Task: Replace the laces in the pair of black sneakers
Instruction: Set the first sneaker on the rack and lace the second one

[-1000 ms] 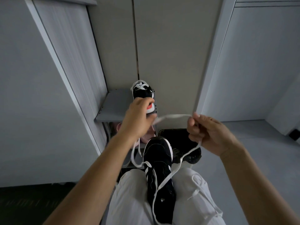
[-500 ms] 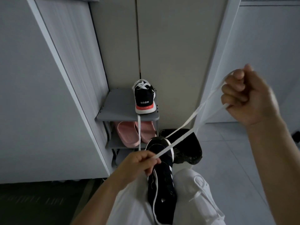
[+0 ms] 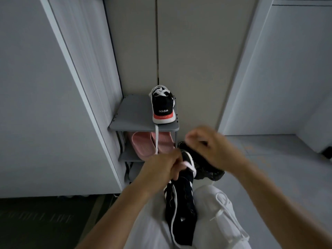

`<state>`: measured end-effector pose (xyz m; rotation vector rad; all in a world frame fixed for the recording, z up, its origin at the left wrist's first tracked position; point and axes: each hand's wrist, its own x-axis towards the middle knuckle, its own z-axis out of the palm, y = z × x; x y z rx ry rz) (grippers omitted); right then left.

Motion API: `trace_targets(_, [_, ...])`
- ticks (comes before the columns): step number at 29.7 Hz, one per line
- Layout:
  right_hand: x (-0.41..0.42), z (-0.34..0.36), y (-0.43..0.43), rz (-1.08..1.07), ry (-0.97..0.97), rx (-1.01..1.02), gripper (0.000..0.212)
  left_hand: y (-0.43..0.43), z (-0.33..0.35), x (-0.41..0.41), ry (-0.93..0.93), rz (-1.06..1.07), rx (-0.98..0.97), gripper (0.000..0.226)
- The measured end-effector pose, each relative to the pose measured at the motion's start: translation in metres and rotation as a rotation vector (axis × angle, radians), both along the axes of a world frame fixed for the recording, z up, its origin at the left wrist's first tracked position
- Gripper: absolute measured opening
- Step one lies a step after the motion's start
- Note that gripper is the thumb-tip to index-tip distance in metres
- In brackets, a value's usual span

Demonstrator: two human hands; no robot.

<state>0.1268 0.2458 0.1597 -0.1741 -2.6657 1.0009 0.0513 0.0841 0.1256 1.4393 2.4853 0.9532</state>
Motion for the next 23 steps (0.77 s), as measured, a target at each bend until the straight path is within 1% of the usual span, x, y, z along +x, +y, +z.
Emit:
trace_targets(1, [0.003,-0.007,-0.012,0.087,-0.076,-0.126,0.012,0.005,0.005,-0.003,0.051,-0.010,0.052,0.020])
trace_targets(2, [0.005,-0.013,-0.018,0.118,-0.135,-0.271,0.017,0.008,0.010,-0.006,0.093,-0.017,0.087,0.022])
trace_targets(4, [0.010,-0.016,-0.014,0.059,-0.209,-0.527,0.023,0.010,0.013,-0.010,0.135,-0.049,0.116,0.023])
trace_targets(5, [0.013,-0.016,-0.010,0.022,-0.237,-0.597,0.023,0.010,0.010,-0.011,0.108,-0.067,0.129,0.019])
trace_targets(6, [0.016,-0.017,-0.005,-0.003,-0.265,-0.627,0.022,0.009,0.006,-0.011,0.059,-0.086,0.140,0.014])
trace_targets(8, [0.021,-0.020,-0.002,-0.003,-0.290,-0.598,0.019,0.007,-0.005,-0.007,-0.003,-0.103,0.171,0.012])
trace_targets(10, [0.023,-0.025,-0.002,0.017,-0.306,-0.616,0.018,0.007,-0.016,-0.001,0.034,-0.096,0.236,0.015])
trace_targets(13, [0.024,-0.034,-0.001,0.017,-0.341,-0.761,0.017,0.013,-0.022,0.006,0.156,-0.079,0.320,0.021])
trace_targets(14, [0.024,-0.037,0.001,0.005,-0.340,-0.797,0.015,0.014,-0.022,0.006,0.167,-0.069,0.332,0.021])
trace_targets(15, [0.025,-0.039,0.003,-0.021,-0.329,-0.818,0.014,0.013,-0.023,0.007,0.139,-0.047,0.337,0.021])
trace_targets(17, [0.030,-0.045,0.006,-0.104,-0.295,-0.781,0.014,0.007,-0.029,0.011,0.012,0.065,0.311,0.020])
trace_targets(18, [0.033,-0.050,0.007,-0.150,-0.282,-0.722,0.014,0.002,-0.036,0.016,-0.052,0.140,0.246,0.018])
trace_targets(20, [0.038,-0.065,0.006,-0.212,-0.292,-0.559,0.013,-0.007,-0.050,0.030,-0.199,0.237,0.028,0.018])
trace_targets(21, [0.040,-0.073,0.002,-0.225,-0.309,-0.468,0.014,-0.009,-0.057,0.037,-0.262,0.259,-0.026,0.020])
trace_targets(23, [0.041,-0.089,-0.006,-0.224,-0.323,-0.322,0.019,-0.010,-0.064,0.050,-0.314,0.311,-0.037,0.023])
